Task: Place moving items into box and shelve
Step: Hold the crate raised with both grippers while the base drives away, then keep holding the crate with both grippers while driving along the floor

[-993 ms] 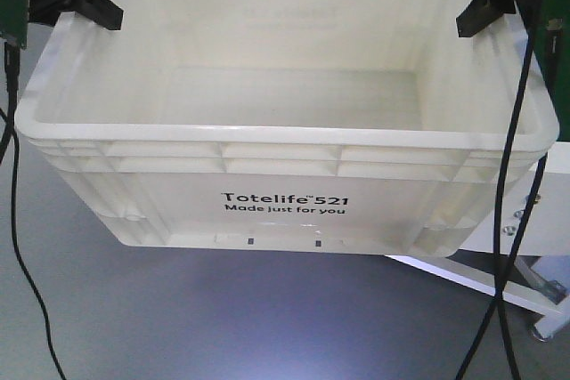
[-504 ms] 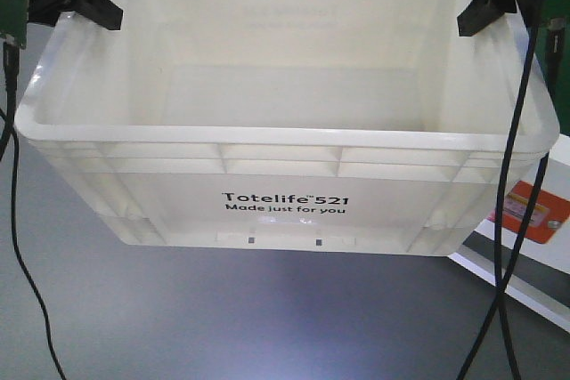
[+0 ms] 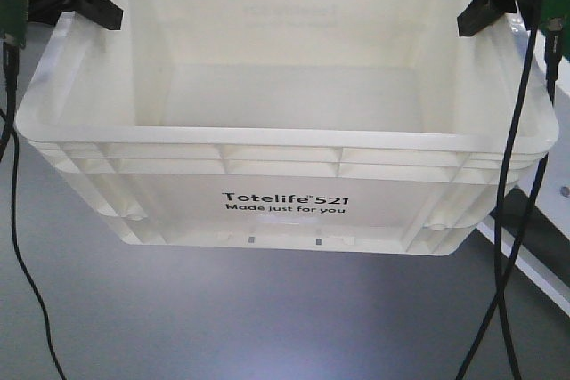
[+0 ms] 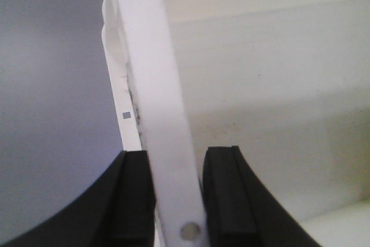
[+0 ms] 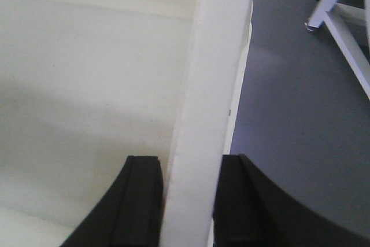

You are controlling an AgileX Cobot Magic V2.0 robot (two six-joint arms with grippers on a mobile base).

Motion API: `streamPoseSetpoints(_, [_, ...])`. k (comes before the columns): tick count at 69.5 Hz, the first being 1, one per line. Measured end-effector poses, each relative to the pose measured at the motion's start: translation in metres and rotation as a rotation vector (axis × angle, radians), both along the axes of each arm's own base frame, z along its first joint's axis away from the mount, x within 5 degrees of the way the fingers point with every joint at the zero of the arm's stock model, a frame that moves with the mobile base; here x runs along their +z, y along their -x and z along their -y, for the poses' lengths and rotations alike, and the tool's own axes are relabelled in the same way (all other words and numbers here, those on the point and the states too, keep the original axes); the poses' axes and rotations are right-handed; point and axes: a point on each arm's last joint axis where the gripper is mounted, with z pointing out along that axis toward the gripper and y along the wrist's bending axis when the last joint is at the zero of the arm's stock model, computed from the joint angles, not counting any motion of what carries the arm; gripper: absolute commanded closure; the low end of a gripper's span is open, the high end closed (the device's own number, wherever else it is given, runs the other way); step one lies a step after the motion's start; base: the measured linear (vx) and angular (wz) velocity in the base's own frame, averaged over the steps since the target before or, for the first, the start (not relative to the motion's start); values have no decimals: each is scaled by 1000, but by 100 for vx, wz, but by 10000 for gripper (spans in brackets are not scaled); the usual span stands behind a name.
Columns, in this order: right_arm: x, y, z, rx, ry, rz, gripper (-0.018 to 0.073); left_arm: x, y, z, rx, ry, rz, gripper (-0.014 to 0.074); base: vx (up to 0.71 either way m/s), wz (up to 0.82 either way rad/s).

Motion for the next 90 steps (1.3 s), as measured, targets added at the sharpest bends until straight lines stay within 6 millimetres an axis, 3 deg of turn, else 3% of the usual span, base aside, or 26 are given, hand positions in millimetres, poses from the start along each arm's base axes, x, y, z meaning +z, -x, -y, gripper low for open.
streamPoseSetpoints(90, [0,0,1,-1,5,2,564,0,0,0,-1,4,-2,601,11,71])
